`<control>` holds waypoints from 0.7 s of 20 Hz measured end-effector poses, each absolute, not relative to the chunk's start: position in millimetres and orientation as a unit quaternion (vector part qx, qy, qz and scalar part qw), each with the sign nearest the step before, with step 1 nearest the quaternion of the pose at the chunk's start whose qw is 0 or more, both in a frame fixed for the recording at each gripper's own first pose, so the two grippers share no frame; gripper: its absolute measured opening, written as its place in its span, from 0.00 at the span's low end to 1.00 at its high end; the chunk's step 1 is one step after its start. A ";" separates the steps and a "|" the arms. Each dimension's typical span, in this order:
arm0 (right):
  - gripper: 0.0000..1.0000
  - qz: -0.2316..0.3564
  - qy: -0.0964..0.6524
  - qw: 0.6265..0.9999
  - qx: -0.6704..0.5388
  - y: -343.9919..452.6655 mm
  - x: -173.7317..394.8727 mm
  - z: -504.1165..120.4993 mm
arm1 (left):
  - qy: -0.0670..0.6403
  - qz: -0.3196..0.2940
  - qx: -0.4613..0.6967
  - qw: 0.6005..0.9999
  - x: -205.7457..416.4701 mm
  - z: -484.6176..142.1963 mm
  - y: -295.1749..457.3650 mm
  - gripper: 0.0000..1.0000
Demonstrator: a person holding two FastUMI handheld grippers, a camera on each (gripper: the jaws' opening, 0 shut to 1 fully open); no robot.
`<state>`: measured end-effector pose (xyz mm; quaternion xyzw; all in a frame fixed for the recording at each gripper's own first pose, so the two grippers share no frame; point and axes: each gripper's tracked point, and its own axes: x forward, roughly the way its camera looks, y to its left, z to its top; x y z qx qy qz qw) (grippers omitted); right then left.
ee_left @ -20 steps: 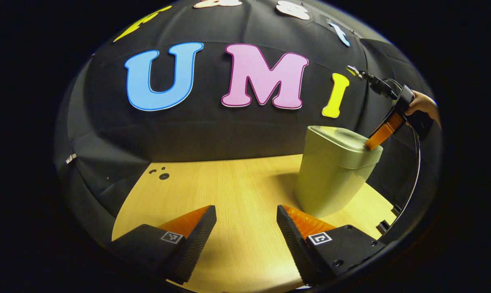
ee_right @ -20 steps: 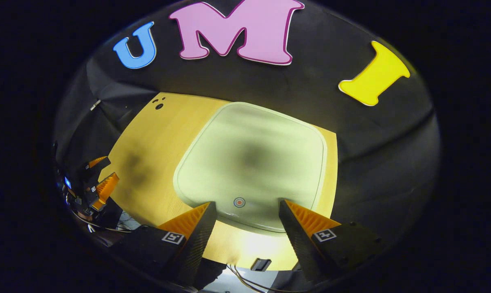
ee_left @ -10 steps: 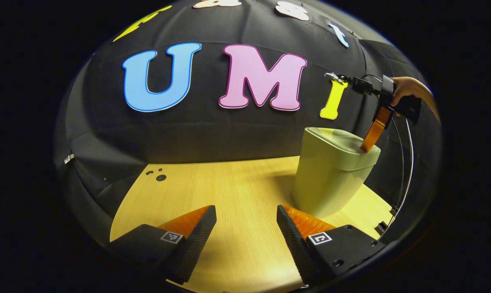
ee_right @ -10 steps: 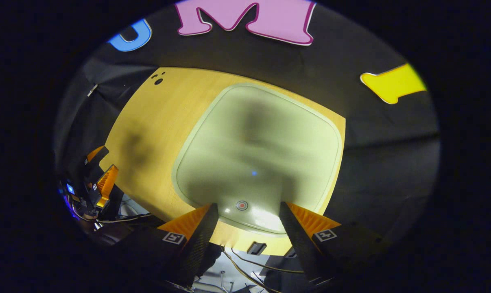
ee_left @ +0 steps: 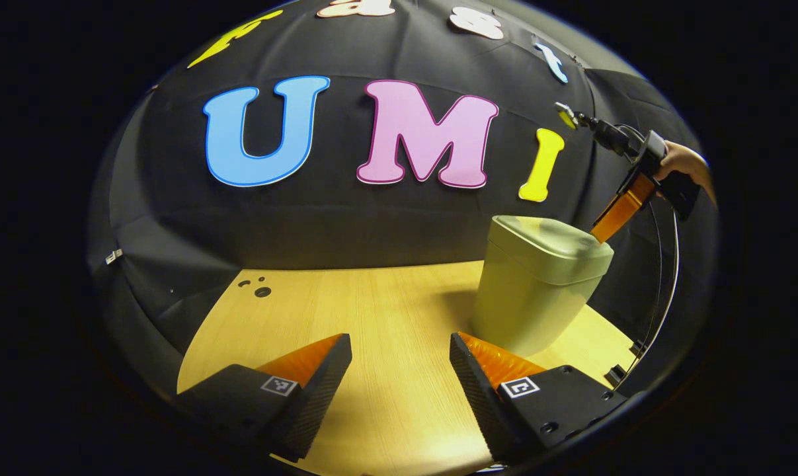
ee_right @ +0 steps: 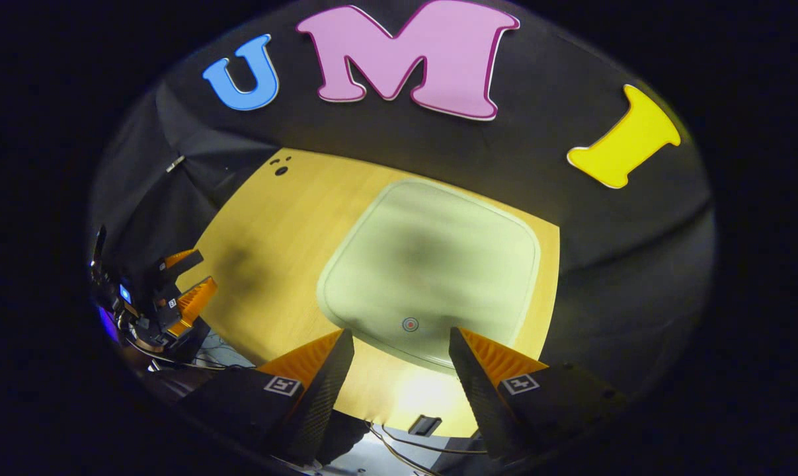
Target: Press the lid of the desktop garbage bin to open it, pick up the crumpled paper on the desktop and throw it into the bin, then pick up the pop can on the desktop and drop it into the bin, and finally close the garbage bin lid.
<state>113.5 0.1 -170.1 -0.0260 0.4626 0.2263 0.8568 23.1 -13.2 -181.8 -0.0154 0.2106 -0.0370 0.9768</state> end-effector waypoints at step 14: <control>0.94 0.205 0.248 0.946 0.043 62.9 43.0 -110.2 | 0.193 -0.068 -0.004 0.979 12.5 -158.9 -13.1 0.96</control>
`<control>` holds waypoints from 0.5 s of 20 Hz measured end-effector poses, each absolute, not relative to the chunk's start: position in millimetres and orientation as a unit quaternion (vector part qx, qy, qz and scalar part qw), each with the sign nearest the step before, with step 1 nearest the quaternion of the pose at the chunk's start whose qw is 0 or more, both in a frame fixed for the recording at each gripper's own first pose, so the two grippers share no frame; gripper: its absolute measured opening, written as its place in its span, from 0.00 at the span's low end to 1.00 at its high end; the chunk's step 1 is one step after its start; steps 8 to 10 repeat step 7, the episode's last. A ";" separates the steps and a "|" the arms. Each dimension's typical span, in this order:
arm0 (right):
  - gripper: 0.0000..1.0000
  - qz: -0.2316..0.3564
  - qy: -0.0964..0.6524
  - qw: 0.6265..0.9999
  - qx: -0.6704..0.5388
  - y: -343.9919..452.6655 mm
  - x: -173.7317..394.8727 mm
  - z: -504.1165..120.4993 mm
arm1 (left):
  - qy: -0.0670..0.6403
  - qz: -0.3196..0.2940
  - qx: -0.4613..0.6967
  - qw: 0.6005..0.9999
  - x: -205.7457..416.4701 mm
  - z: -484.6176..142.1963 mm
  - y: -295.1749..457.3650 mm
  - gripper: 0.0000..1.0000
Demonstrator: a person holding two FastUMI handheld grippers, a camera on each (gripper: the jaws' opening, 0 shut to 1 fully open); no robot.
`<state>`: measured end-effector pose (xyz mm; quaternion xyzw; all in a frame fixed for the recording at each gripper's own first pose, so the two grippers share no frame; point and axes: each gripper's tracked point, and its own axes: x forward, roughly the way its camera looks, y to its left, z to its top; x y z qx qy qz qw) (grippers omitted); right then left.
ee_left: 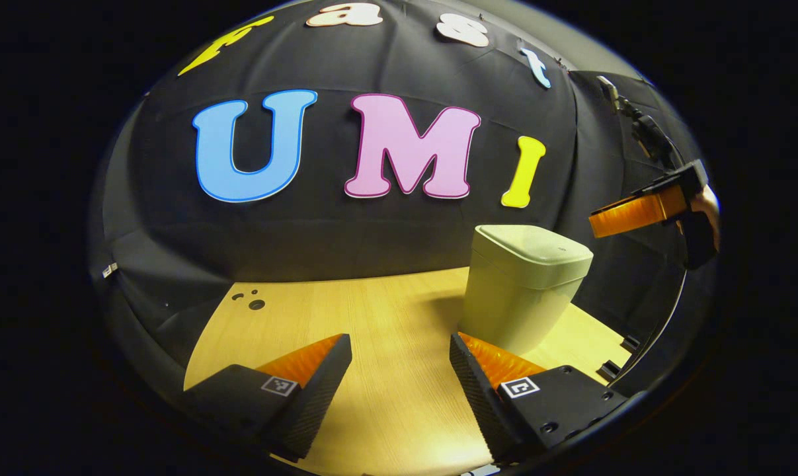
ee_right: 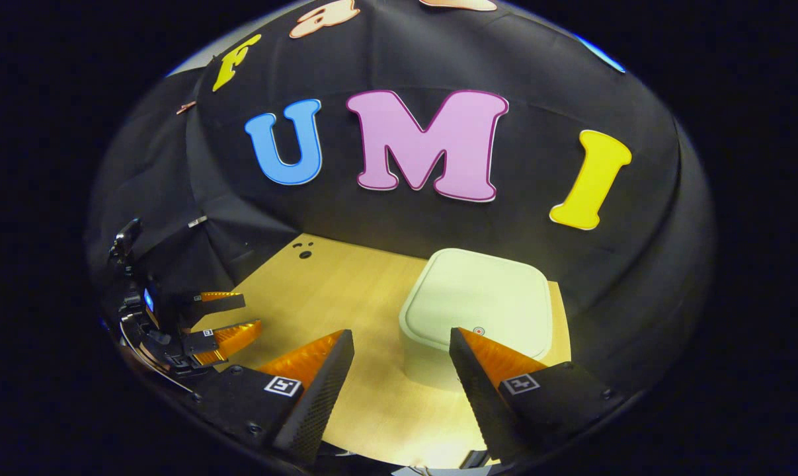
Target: Press the lid of the desktop garbage bin to open it, pick up the crumpled paper on the desktop and throw it into the bin, then pick up the pop can on the desktop and drop it into the bin, and finally close the garbage bin lid.
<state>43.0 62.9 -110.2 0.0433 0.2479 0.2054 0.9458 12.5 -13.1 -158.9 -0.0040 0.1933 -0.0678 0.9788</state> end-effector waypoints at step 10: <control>0.94 0.216 0.169 0.960 0.060 104.0 19.5 -100.6 | 0.179 -0.064 0.008 0.982 10.3 -142.7 -13.5 0.95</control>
